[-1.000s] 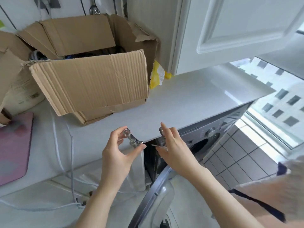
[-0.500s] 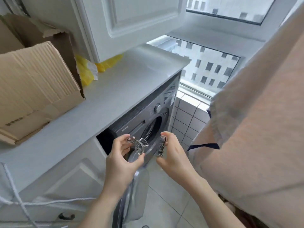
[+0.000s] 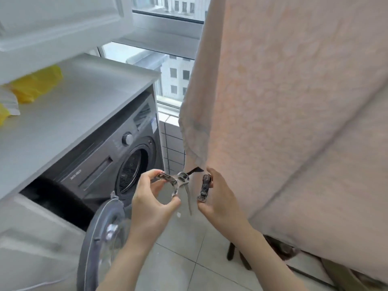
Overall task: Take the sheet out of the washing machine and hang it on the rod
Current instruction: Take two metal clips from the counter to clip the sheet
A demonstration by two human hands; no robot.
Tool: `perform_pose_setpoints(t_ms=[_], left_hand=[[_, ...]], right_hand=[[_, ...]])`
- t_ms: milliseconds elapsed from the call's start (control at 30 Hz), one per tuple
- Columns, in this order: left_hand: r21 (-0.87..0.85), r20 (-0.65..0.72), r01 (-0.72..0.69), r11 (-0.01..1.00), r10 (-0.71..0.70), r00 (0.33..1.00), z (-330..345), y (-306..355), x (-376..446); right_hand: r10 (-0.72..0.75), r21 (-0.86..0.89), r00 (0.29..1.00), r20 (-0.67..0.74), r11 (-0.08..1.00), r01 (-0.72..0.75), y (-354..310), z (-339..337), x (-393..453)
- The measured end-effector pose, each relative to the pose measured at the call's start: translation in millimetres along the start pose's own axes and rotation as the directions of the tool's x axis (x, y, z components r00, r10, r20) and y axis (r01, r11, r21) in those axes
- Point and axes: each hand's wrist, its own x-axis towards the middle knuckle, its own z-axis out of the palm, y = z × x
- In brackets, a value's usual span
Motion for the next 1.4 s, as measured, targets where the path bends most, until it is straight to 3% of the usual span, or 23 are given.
perform_pose_setpoints(t_ms=[367,767,933,1033,1267,1400], left_hand=[[-0.075,0.005,-0.061,0.995,0.062,0.998,136,63,-52],[-0.008,0.017,-0.297,0.955,0.297,0.955,155,160,-1],[0.016,0.057,-0.443,0.897,0.441,0.896,151,195,36],[0.081,0.057,-0.540,0.838,0.537,0.842,147,217,57],[0.229,0.031,-0.684,0.693,0.697,0.717,129,279,98],[0.319,0.034,-0.755,0.573,0.789,0.613,125,313,119]], right_hand=[[-0.069,-0.151,0.997,-0.029,0.987,0.063,85,-144,-42],[-0.209,-0.317,0.976,-0.067,0.932,0.178,61,-246,-9],[-0.328,-0.436,0.939,-0.108,0.864,0.252,31,-283,19],[-0.448,-0.565,0.885,-0.124,0.765,0.308,12,-306,42],[-0.575,-0.776,0.804,-0.152,0.573,0.263,-33,-357,93],[-0.580,-0.824,0.804,-0.132,0.514,0.236,-50,-378,118]])
